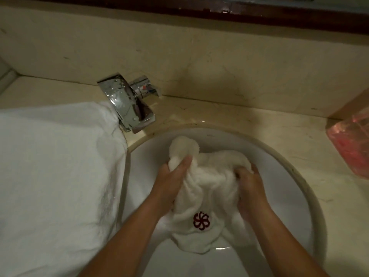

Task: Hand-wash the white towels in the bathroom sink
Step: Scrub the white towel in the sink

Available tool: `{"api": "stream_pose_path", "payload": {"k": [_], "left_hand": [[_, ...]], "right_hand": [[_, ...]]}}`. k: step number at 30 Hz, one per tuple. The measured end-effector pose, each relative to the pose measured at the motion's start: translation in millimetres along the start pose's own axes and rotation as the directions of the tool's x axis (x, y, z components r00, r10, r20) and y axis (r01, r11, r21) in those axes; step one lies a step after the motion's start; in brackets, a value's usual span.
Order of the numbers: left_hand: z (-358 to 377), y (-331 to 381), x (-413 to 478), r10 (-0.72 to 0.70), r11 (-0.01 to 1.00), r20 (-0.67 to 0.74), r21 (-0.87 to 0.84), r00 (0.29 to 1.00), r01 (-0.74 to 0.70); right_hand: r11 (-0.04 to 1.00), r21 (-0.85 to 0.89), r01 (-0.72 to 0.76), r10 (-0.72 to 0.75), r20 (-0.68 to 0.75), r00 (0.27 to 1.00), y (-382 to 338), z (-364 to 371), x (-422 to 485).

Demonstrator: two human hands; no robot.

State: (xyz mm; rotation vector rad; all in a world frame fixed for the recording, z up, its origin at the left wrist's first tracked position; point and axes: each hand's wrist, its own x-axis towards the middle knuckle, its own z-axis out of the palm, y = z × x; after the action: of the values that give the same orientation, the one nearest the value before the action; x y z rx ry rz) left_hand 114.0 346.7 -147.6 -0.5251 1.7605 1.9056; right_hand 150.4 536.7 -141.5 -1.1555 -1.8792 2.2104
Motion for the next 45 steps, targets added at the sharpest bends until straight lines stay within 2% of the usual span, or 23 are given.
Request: {"api": "stream_pose_path", "payload": {"k": [2, 4, 6, 8, 11, 13, 15, 17, 19, 22, 24, 26, 27, 30, 32, 34, 36, 39, 40, 42, 45], "left_hand": [[19.2, 0.8, -3.5, -0.036, 0.999, 0.055, -0.023, 0.998, 0.037], [40.3, -8.4, 1.8, 0.032, 0.998, -0.077, 0.050, 0.997, -0.028], [47.2, -13.0, 10.4, 0.134, 0.987, -0.237, 0.116, 0.962, -0.109], [38.5, -13.5, 19.0, 0.134, 0.988, -0.283, 0.113, 0.950, -0.105], [33.8, -13.6, 7.9, 0.118, 0.987, -0.191, 0.131, 0.975, -0.094], [43.3, -18.1, -1.3, 0.183, 0.971, -0.100, 0.172, 0.978, -0.164], [49.7, -14.2, 5.2, 0.220, 0.963, -0.146, 0.190, 0.965, -0.191], [43.5, -5.1, 19.1, 0.169, 0.979, -0.184, 0.144, 0.968, -0.144], [40.4, -3.7, 16.9, 0.134, 0.982, -0.138, 0.150, 0.981, -0.113], [50.8, -16.2, 4.8, 0.217, 0.949, -0.107, 0.258, 0.970, -0.184], [49.5, -16.3, 14.2, 0.249, 0.938, -0.170, 0.289, 0.954, -0.193], [41.4, -11.0, 22.3, 0.196, 0.964, -0.206, 0.219, 0.959, -0.150], [40.5, -10.6, 18.6, 0.175, 0.969, -0.190, 0.207, 0.966, -0.135], [53.5, -19.3, -2.9, 0.234, 0.942, -0.087, 0.267, 0.968, -0.204], [52.1, -17.1, 1.2, 0.245, 0.946, -0.129, 0.249, 0.961, -0.208], [40.0, -11.2, 16.9, 0.213, 0.961, -0.180, 0.213, 0.960, -0.174], [36.9, -11.5, 12.8, 0.210, 0.958, -0.142, 0.226, 0.967, -0.175], [45.5, -16.8, 0.1, 0.233, 0.947, -0.054, 0.240, 0.971, -0.214], [43.4, -14.9, 4.0, 0.250, 0.938, -0.066, 0.263, 0.966, -0.225], [31.9, -6.1, 22.6, 0.221, 0.951, -0.147, 0.250, 0.964, -0.180], [18.2, -0.3, 30.4, 0.161, 0.938, -0.087, 0.325, 0.983, -0.124]], "right_hand": [[1.000, 0.005, -0.022, 0.022, 0.059, 0.998, -2.3, 24.5, -3.0], [0.995, -0.100, 0.000, 0.012, 0.114, 0.993, 2.1, 51.0, -5.8], [0.983, -0.183, 0.027, -0.005, 0.117, 0.993, 8.8, 65.0, -10.1], [0.967, -0.225, 0.122, -0.097, 0.119, 0.988, 16.3, 63.0, -19.6], [0.947, -0.238, 0.213, -0.185, 0.138, 0.973, 17.2, 49.6, -18.3], [0.967, -0.194, 0.162, -0.155, 0.051, 0.987, 9.7, 50.7, -3.0], [0.982, -0.166, 0.085, -0.086, 0.006, 0.996, 4.4, 55.2, -2.0], [0.972, -0.199, 0.123, -0.112, 0.067, 0.991, 9.2, 55.6, -17.8], [0.961, -0.240, 0.139, -0.115, 0.109, 0.987, 11.3, 50.4, -26.7], [0.969, -0.243, 0.055, -0.049, 0.033, 0.998, 2.1, 54.1, 1.6], [0.944, -0.319, 0.087, -0.070, 0.066, 0.995, 2.9, 62.2, -2.8], [0.954, -0.275, 0.118, -0.092, 0.107, 0.990, 11.2, 59.9, -19.3], [0.959, -0.258, 0.115, -0.090, 0.109, 0.990, 12.0, 55.4, -23.1], [0.974, -0.225, 0.024, -0.012, 0.054, 0.998, 2.8, 51.5, -0.9], [0.973, -0.229, 0.006, 0.013, 0.084, 0.996, -1.5, 56.7, -3.8], [0.963, -0.265, 0.056, -0.025, 0.117, 0.993, 2.0, 56.0, -20.4], [0.962, -0.267, 0.057, -0.023, 0.128, 0.991, 2.4, 52.8, -25.6], [0.980, -0.198, 0.003, 0.006, 0.044, 0.999, -10.0, 58.8, -10.7], [0.982, -0.188, 0.016, -0.009, 0.041, 0.999, -8.2, 62.0, -10.6], [0.966, -0.239, 0.097, -0.069, 0.123, 0.990, 3.9, 60.7, -24.0], [0.934, -0.317, 0.167, -0.094, 0.235, 0.967, 15.5, 43.5, -39.9]]}}
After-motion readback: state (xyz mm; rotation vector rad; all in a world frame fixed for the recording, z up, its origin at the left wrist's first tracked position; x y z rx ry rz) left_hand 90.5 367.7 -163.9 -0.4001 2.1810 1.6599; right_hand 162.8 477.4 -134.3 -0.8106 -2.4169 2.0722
